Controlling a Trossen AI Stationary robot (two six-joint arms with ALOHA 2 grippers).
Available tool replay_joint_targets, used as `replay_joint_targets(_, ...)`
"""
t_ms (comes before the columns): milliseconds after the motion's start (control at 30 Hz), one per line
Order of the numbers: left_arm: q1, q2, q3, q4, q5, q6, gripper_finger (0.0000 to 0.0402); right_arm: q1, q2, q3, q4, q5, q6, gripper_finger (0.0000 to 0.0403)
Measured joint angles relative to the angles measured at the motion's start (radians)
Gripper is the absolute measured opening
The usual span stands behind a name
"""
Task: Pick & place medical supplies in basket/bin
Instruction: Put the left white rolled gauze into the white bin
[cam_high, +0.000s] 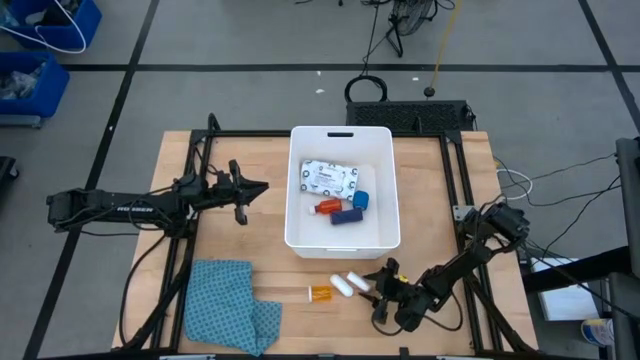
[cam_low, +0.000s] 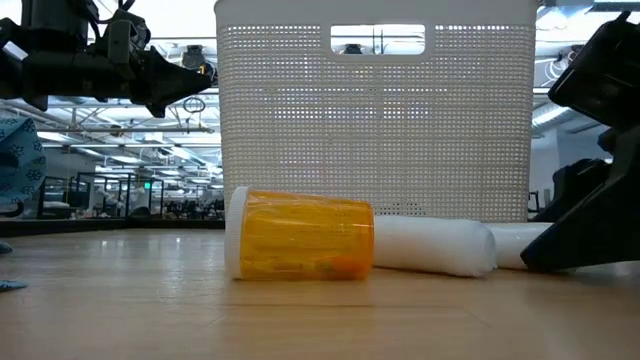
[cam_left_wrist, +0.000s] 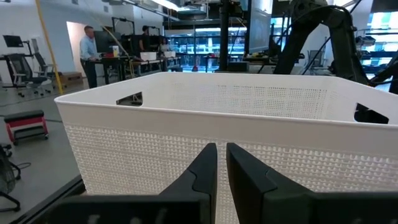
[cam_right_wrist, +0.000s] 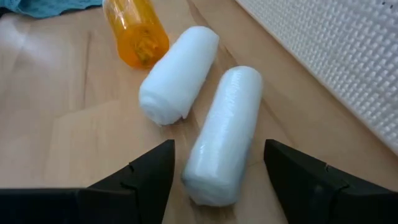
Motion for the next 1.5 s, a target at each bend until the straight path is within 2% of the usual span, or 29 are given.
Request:
replay_joint_targets(200, 0.0, 0.0, 0.0, 0.0, 0.0, 0.0, 0.004, -0.001, 0.009, 0.001, 0.012, 0.008, 0.002, 0.0238)
replay_joint_targets(300, 0.0, 0.0, 0.0, 0.0, 0.0, 0.001, 0.004, -0.001, 0.009, 0.0, 0.011, 0.005, 0.002, 0.022)
replay_joint_targets(500, 0.0, 0.0, 0.0, 0.0, 0.0, 0.0, 0.004, -0.003, -0.001, 0.0, 0.009, -0.009, -0.029, 0.0129)
replay_joint_targets(633, 0.0, 0.0, 0.0, 0.0, 0.0, 0.001, 0.004, -0.001, -0.049, 0.0, 0.01, -0.034, -0.122, 0.0061)
replay_joint_targets(700, 0.0, 0.0, 0.0, 0.0, 0.0, 0.001, 0.004, -0.001, -0.09, 0.0, 0.014, -0.032, -0.178, 0.0041)
replay_joint_targets(833, 0.0, 0.0, 0.0, 0.0, 0.0, 0.001, 0.004, -0.002, -0.194, 0.0, 0.012, -0.027, -0.286, 0.004)
replay_joint_targets(1033, 0.0, 0.0, 0.0, -0.002, 0.0, 0.001, 0.004, 0.0, -0.367, 0.0, -0.007, -0.016, -0.418, 0.0065)
replay_joint_targets(1267, 0.0, 0.0, 0.0, -0.005, 0.0, -0.001, 0.004, 0.035, -0.542, 0.0, -0.039, -0.033, -0.569, 0.005)
replay_joint_targets(1500, 0.0, 0.0, 0.0, -0.027, 0.0, -0.003, 0.004, 0.096, -0.714, 0.0, -0.056, 0.047, -0.715, 0.0051)
